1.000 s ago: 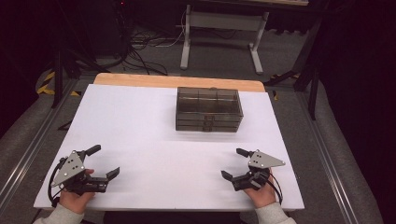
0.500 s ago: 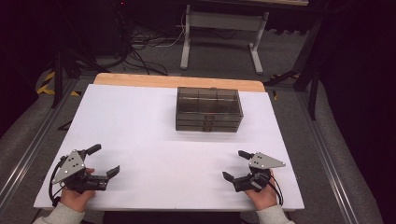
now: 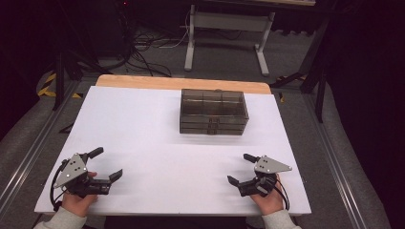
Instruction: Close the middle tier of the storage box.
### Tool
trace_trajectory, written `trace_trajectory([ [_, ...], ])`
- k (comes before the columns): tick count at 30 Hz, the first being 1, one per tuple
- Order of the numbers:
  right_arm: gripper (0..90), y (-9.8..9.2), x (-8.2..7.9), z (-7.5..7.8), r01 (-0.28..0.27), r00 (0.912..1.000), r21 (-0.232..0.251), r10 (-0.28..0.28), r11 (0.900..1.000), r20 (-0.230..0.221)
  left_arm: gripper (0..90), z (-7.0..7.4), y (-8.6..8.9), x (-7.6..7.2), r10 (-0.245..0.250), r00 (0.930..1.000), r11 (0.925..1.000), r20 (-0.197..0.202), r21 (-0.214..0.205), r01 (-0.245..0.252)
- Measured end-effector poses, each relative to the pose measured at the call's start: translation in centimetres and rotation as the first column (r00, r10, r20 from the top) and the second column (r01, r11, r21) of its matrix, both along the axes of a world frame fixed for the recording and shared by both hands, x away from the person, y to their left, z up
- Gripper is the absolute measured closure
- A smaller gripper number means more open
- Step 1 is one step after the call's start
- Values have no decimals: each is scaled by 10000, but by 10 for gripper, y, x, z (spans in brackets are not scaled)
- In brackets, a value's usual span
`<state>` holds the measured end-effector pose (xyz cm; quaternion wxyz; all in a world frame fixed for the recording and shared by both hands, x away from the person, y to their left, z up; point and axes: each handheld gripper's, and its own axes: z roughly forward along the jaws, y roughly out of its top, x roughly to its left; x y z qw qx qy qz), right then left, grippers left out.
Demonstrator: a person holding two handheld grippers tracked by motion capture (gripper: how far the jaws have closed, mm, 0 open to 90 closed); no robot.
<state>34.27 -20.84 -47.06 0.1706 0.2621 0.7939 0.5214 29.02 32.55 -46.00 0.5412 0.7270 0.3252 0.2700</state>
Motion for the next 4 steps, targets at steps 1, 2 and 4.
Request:
trace_trajectory([
  [1,0,0,0,0,0,10000,0,0,10000,0,1,0,0,0,17,10000,10000,-8,-12,-18],
  [2,0,0,0,0,1,10000,-12,-1,10000,12,1,0,0,0,30,10000,10000,-15,-23,-31],
  [4,4,0,0,0,-16,10000,-30,16,10000,10,2,0,0,0,43,10000,10000,-18,-14,-43],
])
